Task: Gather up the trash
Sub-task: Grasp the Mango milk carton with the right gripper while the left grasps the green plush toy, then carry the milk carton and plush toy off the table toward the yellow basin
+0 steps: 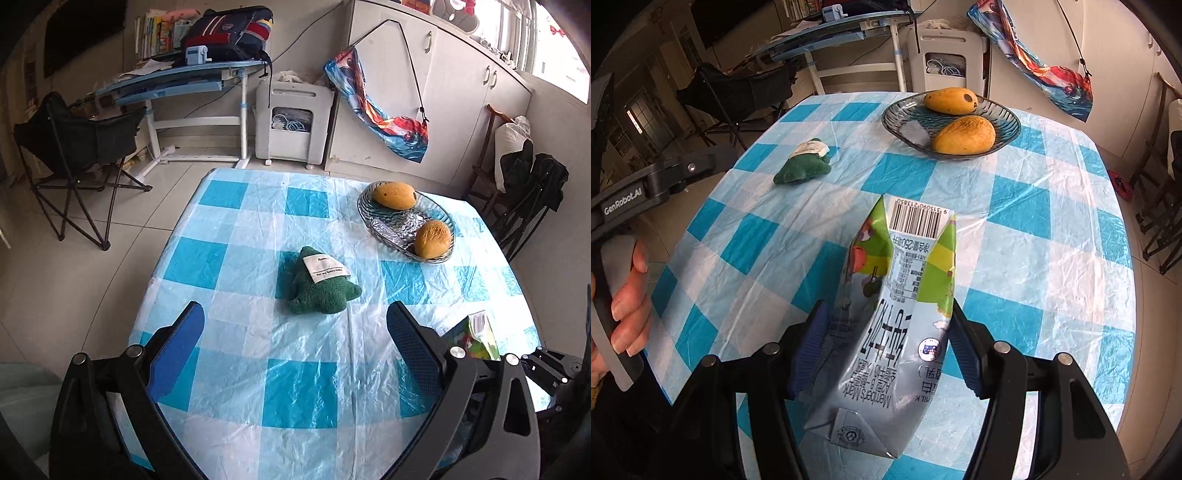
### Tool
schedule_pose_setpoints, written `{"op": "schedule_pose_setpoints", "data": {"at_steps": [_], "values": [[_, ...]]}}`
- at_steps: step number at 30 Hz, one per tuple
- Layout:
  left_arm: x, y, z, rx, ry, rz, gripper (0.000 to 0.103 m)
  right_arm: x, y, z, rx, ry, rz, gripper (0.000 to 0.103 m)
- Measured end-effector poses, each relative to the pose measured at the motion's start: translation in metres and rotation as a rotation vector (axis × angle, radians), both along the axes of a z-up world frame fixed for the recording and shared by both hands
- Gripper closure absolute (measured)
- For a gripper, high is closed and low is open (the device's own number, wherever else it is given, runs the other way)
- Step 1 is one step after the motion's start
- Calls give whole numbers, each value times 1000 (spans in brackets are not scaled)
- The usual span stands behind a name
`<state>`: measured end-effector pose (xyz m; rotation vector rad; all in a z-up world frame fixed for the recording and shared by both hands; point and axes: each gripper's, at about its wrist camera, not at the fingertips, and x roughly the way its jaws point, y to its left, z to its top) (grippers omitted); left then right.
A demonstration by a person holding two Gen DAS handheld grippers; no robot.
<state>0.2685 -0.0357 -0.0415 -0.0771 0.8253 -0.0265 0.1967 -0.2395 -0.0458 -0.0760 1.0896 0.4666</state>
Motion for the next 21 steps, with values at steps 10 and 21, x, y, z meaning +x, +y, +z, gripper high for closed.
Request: {"op": "schedule_pose_setpoints", "data": {"at_steps": [10,21], "values": [[69,-25,-41,85,96,21,16,-1,-5,-6,2,25,-1,40],[22,-24,-26,1,72,-110,73,-4,-9,-4,60,38,-22,48]]}}
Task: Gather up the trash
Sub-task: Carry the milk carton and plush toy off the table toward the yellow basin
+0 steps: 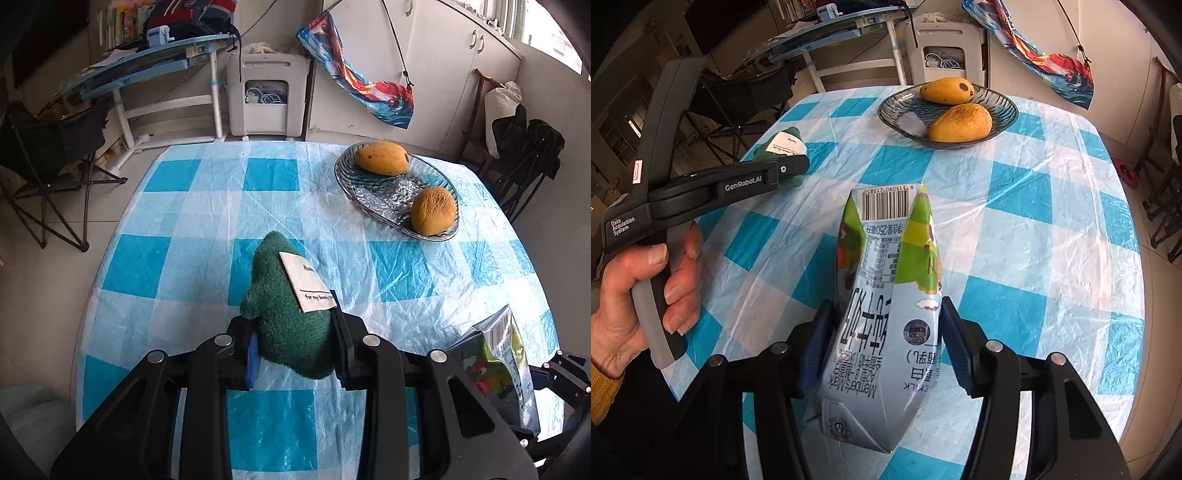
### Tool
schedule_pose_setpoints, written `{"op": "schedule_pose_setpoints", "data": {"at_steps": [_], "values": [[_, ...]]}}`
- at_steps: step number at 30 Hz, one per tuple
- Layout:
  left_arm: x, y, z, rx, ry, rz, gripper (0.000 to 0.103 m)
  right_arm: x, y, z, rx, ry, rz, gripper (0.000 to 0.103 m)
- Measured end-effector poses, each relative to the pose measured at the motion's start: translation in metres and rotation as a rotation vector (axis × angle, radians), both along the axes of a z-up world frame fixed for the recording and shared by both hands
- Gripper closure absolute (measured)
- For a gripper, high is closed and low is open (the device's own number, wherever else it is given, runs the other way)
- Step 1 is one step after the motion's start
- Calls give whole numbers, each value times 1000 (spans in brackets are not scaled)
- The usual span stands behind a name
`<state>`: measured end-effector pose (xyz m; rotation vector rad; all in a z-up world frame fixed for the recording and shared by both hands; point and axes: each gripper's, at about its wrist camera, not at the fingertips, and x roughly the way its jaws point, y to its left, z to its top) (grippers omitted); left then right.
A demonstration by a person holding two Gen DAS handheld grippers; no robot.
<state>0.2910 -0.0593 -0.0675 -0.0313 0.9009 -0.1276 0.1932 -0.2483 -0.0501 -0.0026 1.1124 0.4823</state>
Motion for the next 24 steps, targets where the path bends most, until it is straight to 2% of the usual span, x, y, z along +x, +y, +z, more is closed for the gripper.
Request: {"op": "schedule_pose_setpoints", "data": {"at_steps": [4,8,12,18,24], "values": [[-49,12,33,-21,-83,-19,73,-7,-5,10,90,0,-35,48],[-99,30,55,-63,-123,-1,73,-19,-8,21,177,-5,-53,48],[-150,40,68,-46,-167,4,73,-39,-18,33,319,-13,-91,48],[-220,53,80,-35,-225,33,73,-83,-26,53,488,-73,-119,48],[-272,63,88,-12,-274,42,73,-121,-15,53,542,-87,-110,48]]}}
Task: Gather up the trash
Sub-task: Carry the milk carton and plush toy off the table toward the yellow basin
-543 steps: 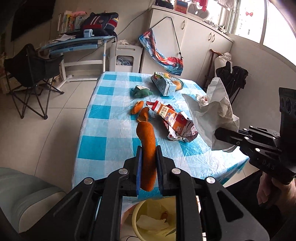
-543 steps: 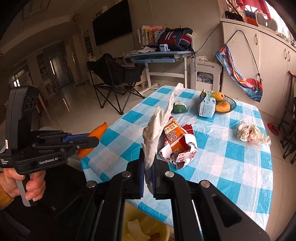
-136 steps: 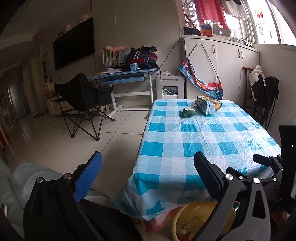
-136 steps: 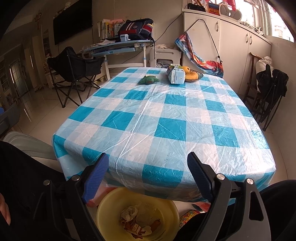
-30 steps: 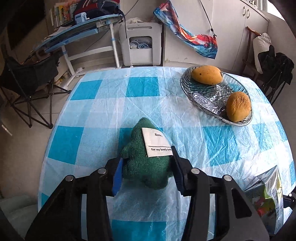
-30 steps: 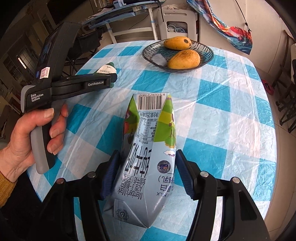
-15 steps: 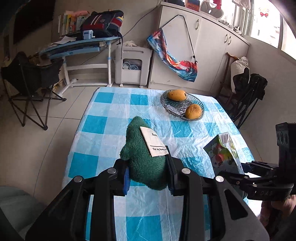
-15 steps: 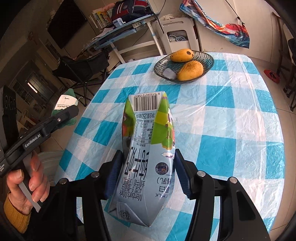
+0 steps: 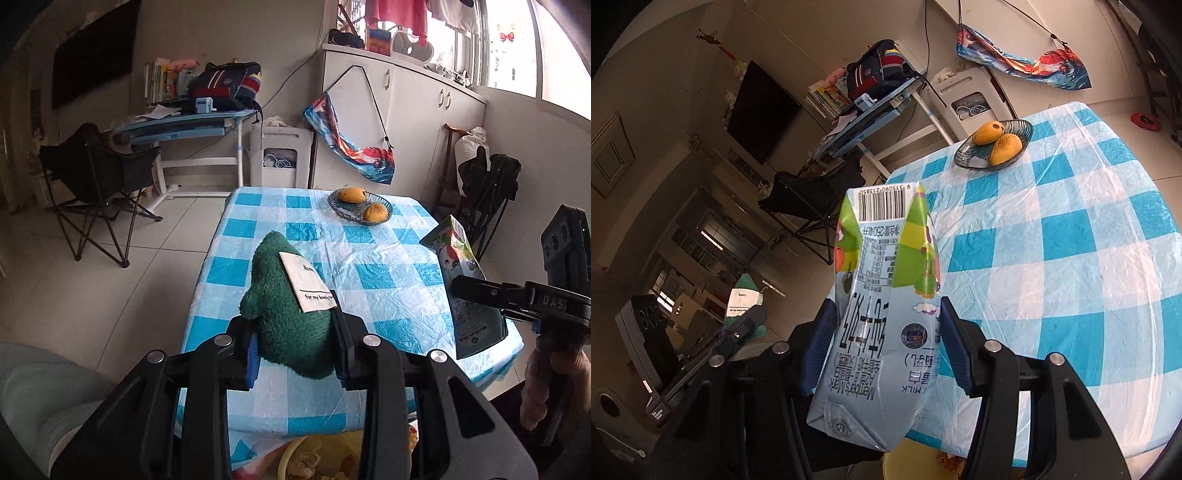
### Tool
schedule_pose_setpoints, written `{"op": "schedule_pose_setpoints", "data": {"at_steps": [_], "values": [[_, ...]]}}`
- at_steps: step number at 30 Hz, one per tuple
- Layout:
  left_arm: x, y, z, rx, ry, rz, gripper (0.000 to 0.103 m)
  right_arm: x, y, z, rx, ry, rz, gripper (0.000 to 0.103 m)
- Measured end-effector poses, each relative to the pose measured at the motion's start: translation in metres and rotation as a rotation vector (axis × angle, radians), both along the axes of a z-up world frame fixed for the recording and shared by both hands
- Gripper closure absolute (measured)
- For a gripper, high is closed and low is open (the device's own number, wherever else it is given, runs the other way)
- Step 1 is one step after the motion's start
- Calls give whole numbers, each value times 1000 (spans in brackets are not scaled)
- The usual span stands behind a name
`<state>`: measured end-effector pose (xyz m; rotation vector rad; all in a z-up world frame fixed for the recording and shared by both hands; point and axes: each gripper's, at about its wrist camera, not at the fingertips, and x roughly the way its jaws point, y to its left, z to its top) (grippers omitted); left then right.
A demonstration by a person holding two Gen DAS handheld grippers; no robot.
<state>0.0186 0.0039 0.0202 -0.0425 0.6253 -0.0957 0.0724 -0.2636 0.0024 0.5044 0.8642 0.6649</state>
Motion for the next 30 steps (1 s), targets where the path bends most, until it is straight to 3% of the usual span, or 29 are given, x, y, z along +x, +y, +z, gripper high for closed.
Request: {"op": "schedule_pose_setpoints", "data": {"at_steps": [12,30], "values": [[-39,19,9,-9,-48,22,73,-47,41,-28,-85,63,83,48],[-50,19,12,-10,-74,26,73,-117,98,-61,-363,74,289,48]]}}
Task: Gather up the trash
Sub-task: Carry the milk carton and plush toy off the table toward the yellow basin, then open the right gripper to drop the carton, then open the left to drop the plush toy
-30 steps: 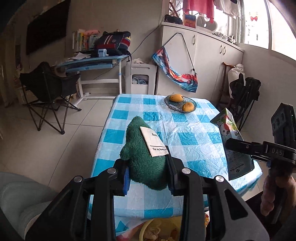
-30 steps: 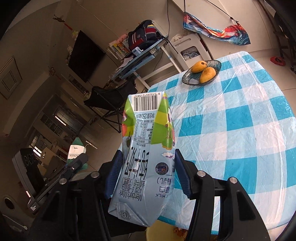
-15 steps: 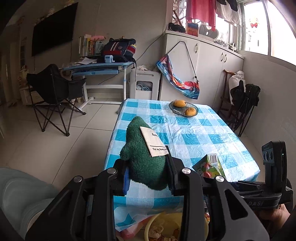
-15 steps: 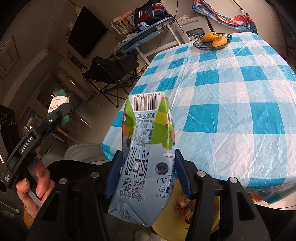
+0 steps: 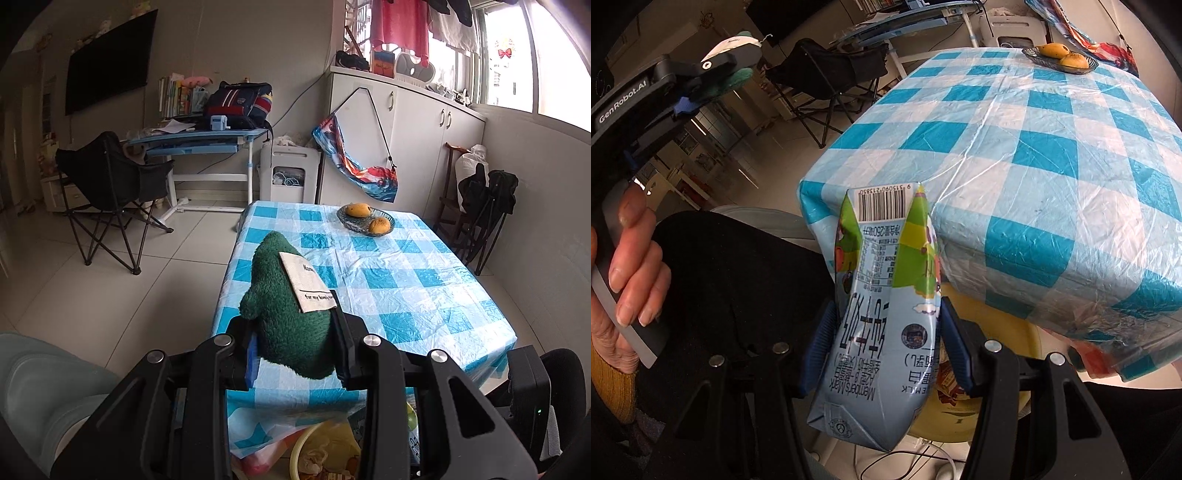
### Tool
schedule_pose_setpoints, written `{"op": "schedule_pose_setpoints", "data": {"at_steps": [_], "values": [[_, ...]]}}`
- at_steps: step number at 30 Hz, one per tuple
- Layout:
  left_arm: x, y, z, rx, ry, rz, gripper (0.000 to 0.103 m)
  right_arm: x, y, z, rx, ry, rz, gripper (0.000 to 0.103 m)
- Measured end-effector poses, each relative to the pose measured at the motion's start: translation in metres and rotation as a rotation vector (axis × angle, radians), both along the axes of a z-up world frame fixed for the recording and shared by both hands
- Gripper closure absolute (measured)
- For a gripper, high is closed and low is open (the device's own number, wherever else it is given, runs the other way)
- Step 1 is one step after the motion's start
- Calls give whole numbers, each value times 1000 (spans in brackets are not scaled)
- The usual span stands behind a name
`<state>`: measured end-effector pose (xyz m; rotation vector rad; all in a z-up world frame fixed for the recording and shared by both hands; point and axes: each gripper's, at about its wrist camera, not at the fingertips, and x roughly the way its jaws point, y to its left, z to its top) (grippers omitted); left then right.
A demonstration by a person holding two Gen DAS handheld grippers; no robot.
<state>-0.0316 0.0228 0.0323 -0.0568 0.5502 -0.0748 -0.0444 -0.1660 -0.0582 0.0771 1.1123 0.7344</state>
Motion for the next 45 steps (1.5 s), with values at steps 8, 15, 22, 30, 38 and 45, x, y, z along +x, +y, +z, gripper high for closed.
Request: {"op": "schedule_pose_setpoints", "data": {"at_steps": [8,15,22,30,38,45], "values": [[-4,2,2,2,-7,-2,73,1,6,-18,-113,22,17,48],[-7,1,3,3,-10,-3,73,9,8,-27,-159,39,0,47],[-8,0,3,5,-12,-2,73,9,-8,-18,-140,21,-68,43],[-15,-5,1,17,6,-29,73,3,-29,19,-50,-167,-210,30],[-32,-34,-29,28,130,-130,73,5,-68,48,39,-309,-440,24],[-23,-61,-74,11,342,-205,67,2,-90,61,96,-355,-499,23]]}}
